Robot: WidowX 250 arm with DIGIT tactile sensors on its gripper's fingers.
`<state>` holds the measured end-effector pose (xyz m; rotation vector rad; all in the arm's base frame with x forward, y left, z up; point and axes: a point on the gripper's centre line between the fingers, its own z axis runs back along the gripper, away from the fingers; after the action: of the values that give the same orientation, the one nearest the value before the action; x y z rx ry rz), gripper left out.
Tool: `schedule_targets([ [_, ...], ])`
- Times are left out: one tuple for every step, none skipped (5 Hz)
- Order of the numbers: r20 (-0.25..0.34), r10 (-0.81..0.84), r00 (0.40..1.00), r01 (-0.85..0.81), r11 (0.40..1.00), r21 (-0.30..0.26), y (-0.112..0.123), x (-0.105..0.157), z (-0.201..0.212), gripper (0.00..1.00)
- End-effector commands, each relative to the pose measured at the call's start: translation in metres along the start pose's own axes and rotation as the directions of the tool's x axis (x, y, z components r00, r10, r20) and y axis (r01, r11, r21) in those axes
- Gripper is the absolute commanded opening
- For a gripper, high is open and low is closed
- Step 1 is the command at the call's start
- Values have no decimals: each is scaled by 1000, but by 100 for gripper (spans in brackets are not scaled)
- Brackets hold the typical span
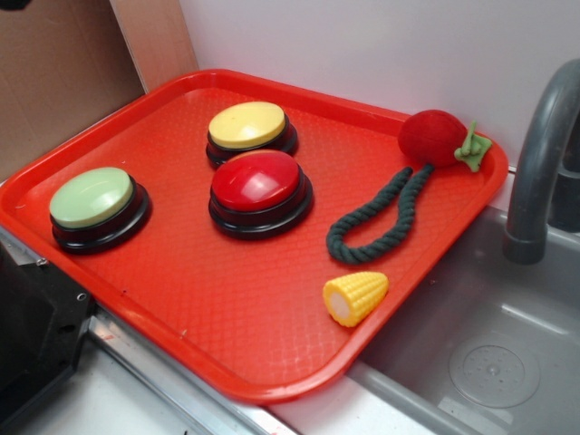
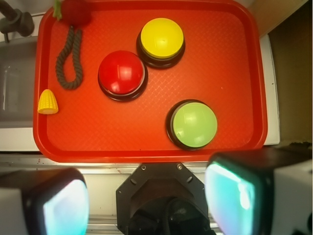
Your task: Push the green button.
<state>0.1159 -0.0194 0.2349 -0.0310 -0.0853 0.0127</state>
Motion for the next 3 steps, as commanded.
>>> schedule_targets([
  [0,0,1000,0,1000,0,0,0,0,100],
  [9,-91,996,91,996,-22,37,13,-50,100],
  [21,-134,991,135,989,-63,54,20,-98,100],
])
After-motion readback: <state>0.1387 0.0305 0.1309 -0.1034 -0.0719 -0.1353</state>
